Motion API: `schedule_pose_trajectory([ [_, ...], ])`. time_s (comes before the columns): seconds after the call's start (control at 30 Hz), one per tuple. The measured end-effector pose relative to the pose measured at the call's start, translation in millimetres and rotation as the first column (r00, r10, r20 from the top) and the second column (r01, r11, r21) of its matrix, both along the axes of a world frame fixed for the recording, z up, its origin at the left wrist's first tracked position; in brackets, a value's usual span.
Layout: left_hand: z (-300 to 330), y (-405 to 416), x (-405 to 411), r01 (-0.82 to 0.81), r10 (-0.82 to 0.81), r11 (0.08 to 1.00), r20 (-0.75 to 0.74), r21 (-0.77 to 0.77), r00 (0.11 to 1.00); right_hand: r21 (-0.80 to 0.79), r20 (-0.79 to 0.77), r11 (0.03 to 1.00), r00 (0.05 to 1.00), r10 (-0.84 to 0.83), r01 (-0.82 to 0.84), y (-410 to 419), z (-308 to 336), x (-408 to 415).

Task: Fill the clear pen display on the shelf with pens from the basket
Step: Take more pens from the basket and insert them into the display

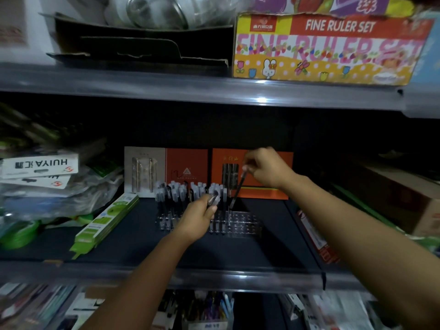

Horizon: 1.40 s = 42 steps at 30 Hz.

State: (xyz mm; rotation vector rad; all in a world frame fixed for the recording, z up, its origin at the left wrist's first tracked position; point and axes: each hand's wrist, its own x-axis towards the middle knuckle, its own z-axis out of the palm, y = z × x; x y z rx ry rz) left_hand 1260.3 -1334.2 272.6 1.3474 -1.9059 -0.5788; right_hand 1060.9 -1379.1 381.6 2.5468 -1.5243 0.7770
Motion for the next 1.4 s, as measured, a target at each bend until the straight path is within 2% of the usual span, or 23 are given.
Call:
schedule_pose_trajectory([
  [0.17, -5, -3, 0, 0.025, -0.025, 1.0, -0.002, -0.003, 1.0, 0.014, -0.086, 1.0, 0.996, -0.013, 0.015, -8, -18, 10],
  [0.5, -14, -12, 6, 0.02, -0.019, 1.0, -0.042, 0.006, 0.999, 0.107, -0.143, 0.994, 0.99, 0.016, 0.0, -19, -32, 18],
  [0.77, -15, -11, 5, 0.073, -0.057, 0.995, -0.204, 0.073, 0.977, 0.178, -0.139, 0.983, 0.988, 0.061, -0.036, -25, -46, 28],
  [1.03, -15, -10, 5, 0.082, -0.056, 0.994, -0.29, 0.078, 0.956, 0.169, -0.157, 0.984, 0.985, 0.075, -0.048, -24, -49, 27],
  [1.17, -11, -8, 1, 0.066, -0.036, 0.995, -0.369, 0.07, 0.929, 0.107, -0.062, 0.987, 0.99, 0.129, -0.122, -16, -39, 25],
  [1.3, -5, -5, -6, 0.069, -0.044, 0.997, -0.399, 0.047, 0.916, 0.223, 0.058, 0.938, 0.964, 0.259, -0.266, 4, -27, 30],
  [1.4, 0, 0, -12, 0.077, -0.065, 0.997, -0.385, 0.016, 0.921, 0.264, 0.104, 0.914, 0.951, 0.291, -0.308, 12, -26, 30],
])
